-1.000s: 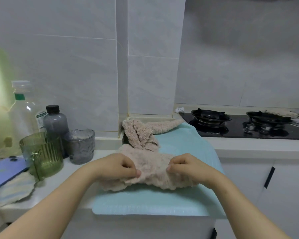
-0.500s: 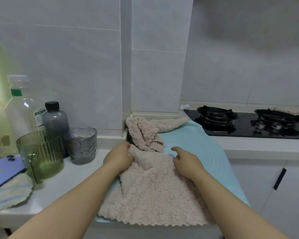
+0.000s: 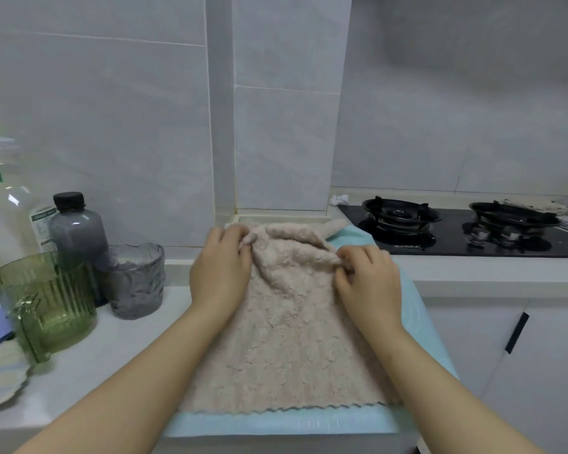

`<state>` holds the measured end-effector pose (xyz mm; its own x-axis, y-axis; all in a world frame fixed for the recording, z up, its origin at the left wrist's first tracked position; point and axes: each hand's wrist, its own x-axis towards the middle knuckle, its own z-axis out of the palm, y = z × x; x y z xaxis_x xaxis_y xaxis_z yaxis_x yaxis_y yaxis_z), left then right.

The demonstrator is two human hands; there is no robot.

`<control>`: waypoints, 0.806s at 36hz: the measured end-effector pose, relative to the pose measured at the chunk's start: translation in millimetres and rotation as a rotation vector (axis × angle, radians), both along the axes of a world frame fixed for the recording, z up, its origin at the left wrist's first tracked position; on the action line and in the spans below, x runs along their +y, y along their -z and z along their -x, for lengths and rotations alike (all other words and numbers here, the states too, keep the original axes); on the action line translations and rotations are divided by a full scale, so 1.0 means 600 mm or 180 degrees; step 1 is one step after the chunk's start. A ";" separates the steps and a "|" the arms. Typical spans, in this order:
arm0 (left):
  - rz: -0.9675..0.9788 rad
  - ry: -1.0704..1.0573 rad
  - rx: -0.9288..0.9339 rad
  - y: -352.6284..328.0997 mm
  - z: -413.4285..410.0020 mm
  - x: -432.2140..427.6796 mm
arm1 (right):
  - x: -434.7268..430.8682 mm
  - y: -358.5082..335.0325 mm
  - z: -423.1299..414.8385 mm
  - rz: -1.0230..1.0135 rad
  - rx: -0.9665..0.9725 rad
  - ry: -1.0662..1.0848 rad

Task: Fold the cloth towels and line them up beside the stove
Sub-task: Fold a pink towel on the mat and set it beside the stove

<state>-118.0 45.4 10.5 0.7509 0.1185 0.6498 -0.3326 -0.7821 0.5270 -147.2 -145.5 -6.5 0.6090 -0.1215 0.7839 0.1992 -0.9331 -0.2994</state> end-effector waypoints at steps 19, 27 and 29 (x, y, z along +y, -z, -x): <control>-0.1830 0.0553 0.1337 0.093 0.006 -0.002 | -0.016 0.052 0.022 0.0452 0.2470 -0.0061; -0.1122 0.0873 0.0265 0.102 0.071 0.045 | -0.044 0.062 0.088 0.0327 0.1704 -0.0662; -0.1001 0.1191 0.0688 0.105 0.079 0.057 | -0.046 0.060 0.102 0.0186 0.1849 -0.0881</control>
